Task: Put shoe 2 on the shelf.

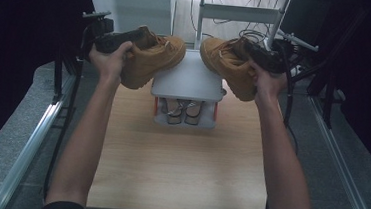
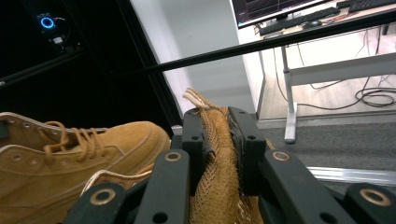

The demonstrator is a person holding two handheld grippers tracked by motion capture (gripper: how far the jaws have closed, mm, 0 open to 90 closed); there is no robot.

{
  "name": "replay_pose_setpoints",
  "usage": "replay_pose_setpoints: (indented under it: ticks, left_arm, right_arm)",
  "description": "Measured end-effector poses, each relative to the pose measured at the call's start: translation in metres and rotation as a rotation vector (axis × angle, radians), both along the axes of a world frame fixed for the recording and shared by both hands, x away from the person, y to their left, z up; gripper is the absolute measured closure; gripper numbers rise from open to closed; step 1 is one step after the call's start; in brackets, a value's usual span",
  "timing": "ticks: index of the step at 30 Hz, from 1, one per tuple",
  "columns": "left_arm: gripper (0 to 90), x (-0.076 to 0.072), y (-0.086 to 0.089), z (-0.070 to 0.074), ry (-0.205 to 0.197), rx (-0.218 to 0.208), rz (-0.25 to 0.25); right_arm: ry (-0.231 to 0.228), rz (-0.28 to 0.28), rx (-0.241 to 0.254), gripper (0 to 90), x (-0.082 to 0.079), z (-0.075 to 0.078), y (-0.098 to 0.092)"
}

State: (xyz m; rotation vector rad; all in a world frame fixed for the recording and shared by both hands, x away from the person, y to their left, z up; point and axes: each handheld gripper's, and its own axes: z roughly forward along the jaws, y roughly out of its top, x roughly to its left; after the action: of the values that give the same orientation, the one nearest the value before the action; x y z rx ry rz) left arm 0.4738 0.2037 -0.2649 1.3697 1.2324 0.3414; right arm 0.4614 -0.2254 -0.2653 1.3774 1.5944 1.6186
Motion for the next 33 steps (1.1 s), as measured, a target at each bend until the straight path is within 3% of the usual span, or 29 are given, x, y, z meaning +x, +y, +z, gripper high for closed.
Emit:
replay_pose_setpoints:
  ticks: [11, 17, 19, 21, 23, 25, 27, 33]
  left_arm:
    - [75.6, 0.024, -0.007, -0.007, 0.009, -0.045, 0.000]
    - [74.8, 0.032, -0.015, -0.023, 0.048, -0.054, 0.002]
    - [74.6, 0.033, -0.013, -0.027, 0.052, -0.077, -0.015]
    - [73.1, 0.035, -0.011, -0.030, 0.067, -0.081, -0.024]
    - [71.7, 0.035, -0.007, -0.033, 0.079, -0.087, -0.018]
    - [71.0, 0.035, -0.003, -0.037, 0.092, -0.075, -0.013]
    - [70.1, 0.035, 0.001, -0.041, 0.106, -0.117, -0.037]
    - [63.6, 0.032, 0.003, -0.041, 0.107, -0.114, -0.053]
  right_arm:
    - [0.002, -0.011, 0.057, 77.6, 0.028, -0.006, 0.035]
    - [0.063, -0.026, 0.118, 77.5, 0.040, -0.026, 0.042]
    - [0.071, -0.032, 0.142, 76.9, 0.040, -0.032, 0.039]
    - [0.091, -0.012, 0.130, 75.6, 0.042, -0.034, 0.035]
    - [0.099, -0.027, 0.126, 73.5, 0.042, -0.035, 0.029]
    - [0.093, -0.004, 0.133, 71.9, 0.044, -0.037, 0.026]
    - [0.086, 0.000, 0.112, 71.1, 0.043, -0.037, 0.026]
    - [0.070, 0.014, 0.085, 64.8, 0.043, -0.037, 0.028]
